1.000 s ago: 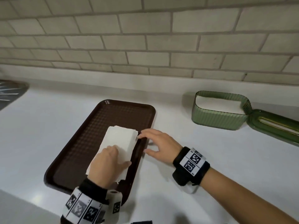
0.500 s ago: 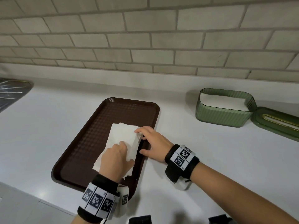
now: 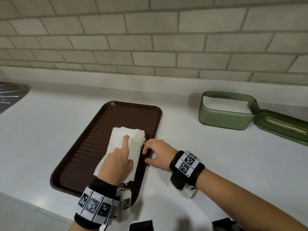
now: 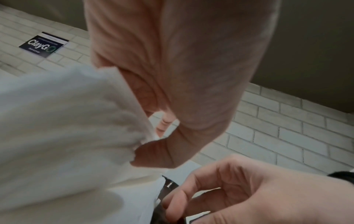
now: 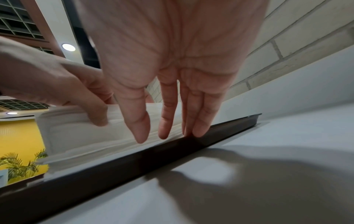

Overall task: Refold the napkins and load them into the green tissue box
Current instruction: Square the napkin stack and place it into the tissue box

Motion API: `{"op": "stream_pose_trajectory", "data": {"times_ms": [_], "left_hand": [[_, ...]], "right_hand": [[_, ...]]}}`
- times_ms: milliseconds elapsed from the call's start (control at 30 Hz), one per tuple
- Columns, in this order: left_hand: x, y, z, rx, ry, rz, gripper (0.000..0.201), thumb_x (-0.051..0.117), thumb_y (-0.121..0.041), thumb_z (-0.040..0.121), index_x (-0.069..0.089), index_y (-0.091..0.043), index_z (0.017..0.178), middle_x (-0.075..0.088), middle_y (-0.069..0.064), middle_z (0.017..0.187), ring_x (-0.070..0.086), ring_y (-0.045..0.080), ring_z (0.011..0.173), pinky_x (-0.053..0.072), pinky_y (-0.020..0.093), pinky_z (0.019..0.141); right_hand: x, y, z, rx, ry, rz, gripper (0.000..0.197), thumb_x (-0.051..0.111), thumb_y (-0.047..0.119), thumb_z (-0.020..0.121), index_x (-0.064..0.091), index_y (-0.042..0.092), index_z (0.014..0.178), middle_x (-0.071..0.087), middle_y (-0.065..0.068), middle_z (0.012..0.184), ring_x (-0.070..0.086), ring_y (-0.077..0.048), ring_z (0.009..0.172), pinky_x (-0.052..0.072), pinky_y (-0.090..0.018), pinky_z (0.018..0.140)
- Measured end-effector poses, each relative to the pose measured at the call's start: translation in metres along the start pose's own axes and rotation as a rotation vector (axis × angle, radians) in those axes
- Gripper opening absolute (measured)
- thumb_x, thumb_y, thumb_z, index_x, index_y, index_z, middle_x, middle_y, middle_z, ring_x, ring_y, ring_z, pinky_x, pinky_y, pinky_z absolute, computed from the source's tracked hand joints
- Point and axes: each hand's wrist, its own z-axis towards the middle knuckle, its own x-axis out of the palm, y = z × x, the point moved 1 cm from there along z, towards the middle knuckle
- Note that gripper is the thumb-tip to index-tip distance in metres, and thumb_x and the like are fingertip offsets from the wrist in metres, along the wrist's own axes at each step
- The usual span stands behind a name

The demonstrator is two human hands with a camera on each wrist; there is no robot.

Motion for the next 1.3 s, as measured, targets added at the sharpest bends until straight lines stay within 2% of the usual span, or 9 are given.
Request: {"op": "stream_pose_trajectory", "data": {"times_ms": [233,367,567,700,833,967,1100,1200,1300], "left_hand": [[0.004,0.006,-0.001,0.180,0.006,0.168,0.070,0.040,0.001,0.088,0.012,-0.045,0.132,0.046,-0.001,0.070,0.033,0.008,0.045,0.028,0.021,0.040],[0.001,0.005,0.003,0.130,0.136,0.139,0.037,0.037,-0.005,0.098,0.042,-0.031,0.124,0.050,0.003,0.096,0.046,0.009,0.060,0.045,0.018,0.057],[-0.008,0.007,-0.004,0.086,0.025,0.036,0.012,0.049,-0.023,0.095,0.048,-0.015,0.103,0.057,0.001,0.094,0.056,0.017,0.073,0.047,0.025,0.064],[-0.036,0.025,-0.017,0.153,-0.084,0.020,0.028,0.057,0.011,0.078,0.050,-0.016,0.084,0.055,-0.004,0.077,0.055,0.015,0.055,0.040,0.021,0.048],[-0.099,0.017,-0.036,0.248,-0.148,-0.035,0.030,0.064,-0.001,0.069,0.055,-0.029,0.076,0.047,-0.007,0.055,0.044,0.011,0.046,0.033,0.020,0.047],[-0.137,-0.020,-0.045,0.534,0.095,-0.516,0.025,0.067,0.001,0.076,0.067,-0.024,0.080,0.062,-0.002,0.070,0.053,0.015,0.057,0.041,0.026,0.054],[-0.120,-0.060,-0.027,0.698,0.298,-0.815,0.035,0.065,0.017,0.080,0.070,-0.015,0.092,0.069,-0.005,0.091,0.064,0.008,0.084,0.046,0.017,0.073],[-0.089,-0.084,0.003,0.622,0.382,-1.202,0.052,0.070,0.013,0.078,0.068,-0.016,0.121,0.071,0.006,0.117,0.066,0.015,0.106,0.053,0.024,0.088],[-0.051,-0.108,0.031,0.437,0.509,-1.515,0.071,0.080,0.002,0.070,0.059,-0.025,0.132,0.064,0.017,0.123,0.063,0.028,0.110,0.054,0.042,0.094]], "right_hand": [[0.002,-0.003,0.001,-0.008,0.010,-0.018,0.019,0.069,0.025,0.083,0.064,0.019,0.100,0.057,0.003,0.115,0.058,-0.017,0.101,0.050,-0.034,0.091],[0.003,-0.006,0.002,-0.017,-0.015,-0.011,0.018,0.070,0.024,0.083,0.064,0.019,0.099,0.058,0.003,0.114,0.058,-0.016,0.102,0.049,-0.034,0.093],[-0.006,-0.001,-0.003,-0.080,-0.030,0.041,0.020,0.067,0.023,0.085,0.064,0.024,0.104,0.057,0.006,0.115,0.056,-0.012,0.106,0.047,-0.034,0.098],[-0.035,0.015,-0.016,-0.136,-0.201,0.127,0.050,0.070,0.021,0.083,0.048,0.035,0.126,0.046,0.012,0.138,0.047,-0.005,0.125,0.041,-0.029,0.107],[-0.078,0.035,-0.035,-0.136,-0.341,0.378,0.095,0.089,0.027,0.065,0.031,0.036,0.140,0.037,0.014,0.147,0.041,-0.004,0.134,0.039,-0.034,0.110],[-0.109,0.048,-0.074,-0.203,-0.401,0.563,0.110,0.095,0.013,0.052,0.033,0.025,0.142,0.053,0.011,0.137,0.052,-0.006,0.126,0.042,-0.029,0.105],[-0.118,0.038,-0.126,-0.093,-0.446,0.715,0.067,0.089,0.005,0.051,0.063,0.012,0.112,0.072,0.005,0.103,0.068,-0.011,0.095,0.052,-0.025,0.084],[-0.120,0.011,-0.158,0.060,-0.552,0.809,0.045,0.084,0.006,0.053,0.070,0.010,0.096,0.077,-0.001,0.095,0.072,-0.015,0.088,0.056,-0.023,0.073],[-0.124,-0.022,-0.183,0.194,-0.765,0.844,0.046,0.082,0.013,0.057,0.069,0.011,0.101,0.076,-0.001,0.098,0.072,-0.018,0.092,0.058,-0.027,0.079]]}}
